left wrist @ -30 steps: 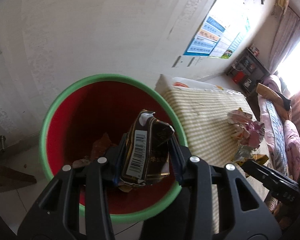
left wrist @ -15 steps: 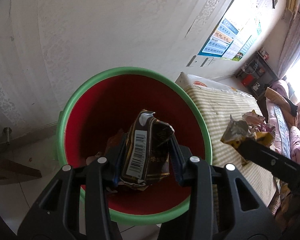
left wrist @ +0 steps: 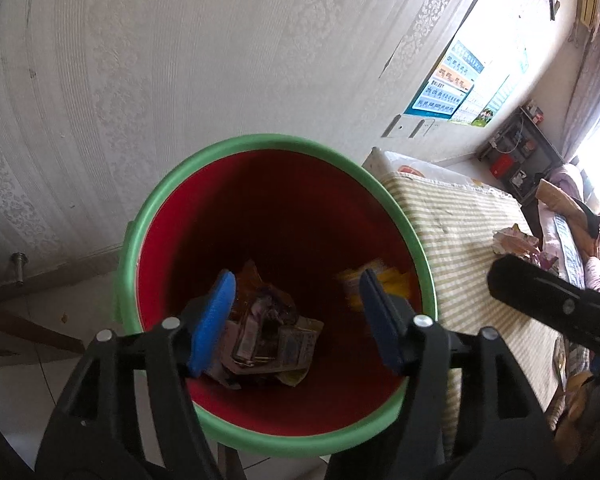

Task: Collect trash
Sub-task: 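Open both grippers to drop the brown and gold wrappers into the bin, then grasp the pink snack bag with the right gripper while the left grasps a pink-white wrapper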

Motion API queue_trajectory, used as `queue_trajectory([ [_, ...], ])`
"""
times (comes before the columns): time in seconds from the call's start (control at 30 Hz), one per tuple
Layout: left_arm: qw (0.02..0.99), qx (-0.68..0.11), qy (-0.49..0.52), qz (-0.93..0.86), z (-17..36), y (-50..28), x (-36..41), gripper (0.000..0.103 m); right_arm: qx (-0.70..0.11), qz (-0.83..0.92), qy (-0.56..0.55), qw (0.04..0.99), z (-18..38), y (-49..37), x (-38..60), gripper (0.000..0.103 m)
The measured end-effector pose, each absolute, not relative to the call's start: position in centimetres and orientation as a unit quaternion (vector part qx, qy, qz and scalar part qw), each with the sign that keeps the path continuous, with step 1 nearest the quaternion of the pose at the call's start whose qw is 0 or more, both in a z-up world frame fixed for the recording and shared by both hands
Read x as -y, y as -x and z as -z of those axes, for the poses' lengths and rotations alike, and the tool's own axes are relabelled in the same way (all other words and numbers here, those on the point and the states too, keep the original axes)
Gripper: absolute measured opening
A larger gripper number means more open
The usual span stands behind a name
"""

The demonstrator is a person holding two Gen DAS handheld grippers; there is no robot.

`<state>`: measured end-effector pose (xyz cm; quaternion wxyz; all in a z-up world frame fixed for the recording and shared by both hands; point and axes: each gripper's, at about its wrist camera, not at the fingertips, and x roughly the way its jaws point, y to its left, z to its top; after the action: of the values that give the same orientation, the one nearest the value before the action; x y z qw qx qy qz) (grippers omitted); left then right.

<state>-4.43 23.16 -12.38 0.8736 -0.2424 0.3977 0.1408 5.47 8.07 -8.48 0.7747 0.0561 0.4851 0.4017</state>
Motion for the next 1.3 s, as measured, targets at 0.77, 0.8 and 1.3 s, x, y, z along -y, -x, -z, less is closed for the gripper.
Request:
queue_trajectory([
  [0.77,0.893,-0.404,0.187,-0.061,10.2,0.4,-16.2,0.07,-0.451,-0.007,-0.205,0.869,11.4,-19.0,20.9,0.067],
  [0.8,0.894,-0.406,0.182,-0.05,10.0,-0.1,-15.3,0.07,-0.456,-0.009,-0.2,0.867,11.8,-19.4,20.8,0.067],
  [1.3,0.895,-0.423,0.123,0.069,9.5,-6.1,-4.1,0.069,-0.444,-0.125,-0.246,0.853,9.7,-13.3,23.9,0.031],
])
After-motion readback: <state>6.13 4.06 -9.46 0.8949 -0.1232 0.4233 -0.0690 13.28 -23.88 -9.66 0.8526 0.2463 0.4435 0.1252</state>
